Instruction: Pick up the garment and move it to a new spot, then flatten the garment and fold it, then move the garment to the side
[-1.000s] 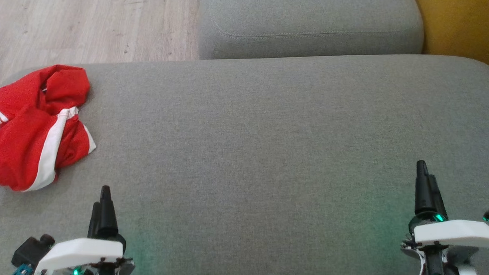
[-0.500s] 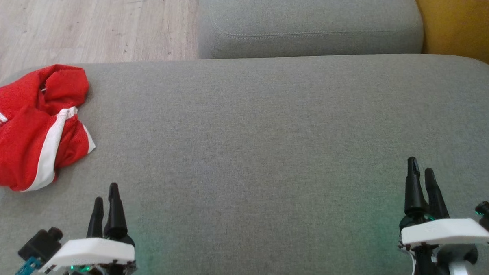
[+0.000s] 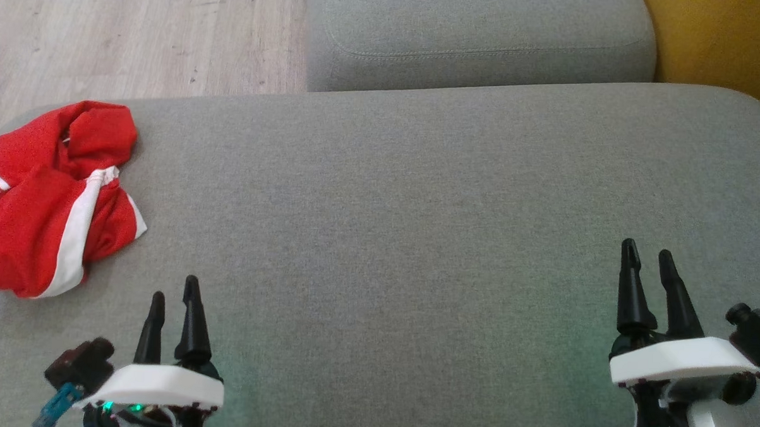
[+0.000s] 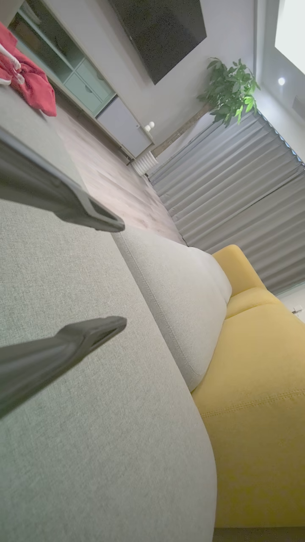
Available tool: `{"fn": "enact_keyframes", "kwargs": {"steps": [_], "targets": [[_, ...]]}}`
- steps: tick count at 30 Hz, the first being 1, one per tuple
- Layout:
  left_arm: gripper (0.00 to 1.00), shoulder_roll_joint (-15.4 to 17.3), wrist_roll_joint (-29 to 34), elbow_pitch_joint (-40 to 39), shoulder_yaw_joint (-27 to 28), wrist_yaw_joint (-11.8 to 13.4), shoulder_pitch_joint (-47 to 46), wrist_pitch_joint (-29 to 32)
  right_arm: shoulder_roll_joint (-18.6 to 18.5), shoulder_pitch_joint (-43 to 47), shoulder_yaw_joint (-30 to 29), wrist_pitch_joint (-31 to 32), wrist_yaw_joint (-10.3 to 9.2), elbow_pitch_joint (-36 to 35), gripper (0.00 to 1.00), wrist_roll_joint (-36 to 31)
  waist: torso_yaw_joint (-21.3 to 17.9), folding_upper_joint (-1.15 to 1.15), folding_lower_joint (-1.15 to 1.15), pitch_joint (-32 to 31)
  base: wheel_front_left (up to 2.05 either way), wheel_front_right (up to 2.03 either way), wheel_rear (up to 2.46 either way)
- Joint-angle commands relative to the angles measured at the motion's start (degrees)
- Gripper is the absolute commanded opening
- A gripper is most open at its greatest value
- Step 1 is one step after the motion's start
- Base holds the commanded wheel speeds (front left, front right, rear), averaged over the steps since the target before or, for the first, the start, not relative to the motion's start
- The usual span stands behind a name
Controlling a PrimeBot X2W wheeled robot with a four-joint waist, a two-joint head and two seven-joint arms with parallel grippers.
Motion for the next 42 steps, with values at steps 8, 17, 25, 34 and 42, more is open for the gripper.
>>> {"fn": "enact_keyframes", "kwargs": {"steps": [8, 17, 25, 34, 42], "targets": [[1.0, 1.9, 7.0, 0.2, -0.1, -0.2, -3.1, -2.0, -1.4, -1.6, 1.5, -1.9, 0.31, -2.2, 1.0, -7.2, -0.2, 0.0, 0.0, 0.0, 0.0, 0.0, 0.0], [1.0, 2.6, 13.4, 2.5, -0.4, 0.4, -3.2, -3.6, -1.3, -1.5, 2.0, -3.4, 0.35, -1.7, 1.0, -13.2, 0.0, 0.0, 0.0, -0.2, 0.0, 0.0, 0.0], [1.0, 3.4, 19.5, 4.4, -0.3, 1.4, -3.4, -5.1, -1.8, -1.4, 4.0, -5.0, 0.38, -0.4, 1.0, -17.8, 0.4, 0.0, 0.0, -0.2, 0.0, 0.0, 0.0], [1.0, 3.6, 24.2, 6.0, 0.2, 1.8, -3.7, -6.6, -1.3, -1.1, 4.1, -6.5, 0.41, 2.3, 1.0, -22.5, 0.7, 0.0, 0.0, -0.3, 0.0, 0.0, 0.0], [1.0, 3.4, 28.2, 7.4, 0.7, 1.9, -4.1, -8.0, -0.8, -0.9, 3.8, -7.8, 0.44, 4.5, 1.0, -26.3, 0.7, 0.0, 0.0, -0.2, 0.0, 0.0, 0.0]]}}
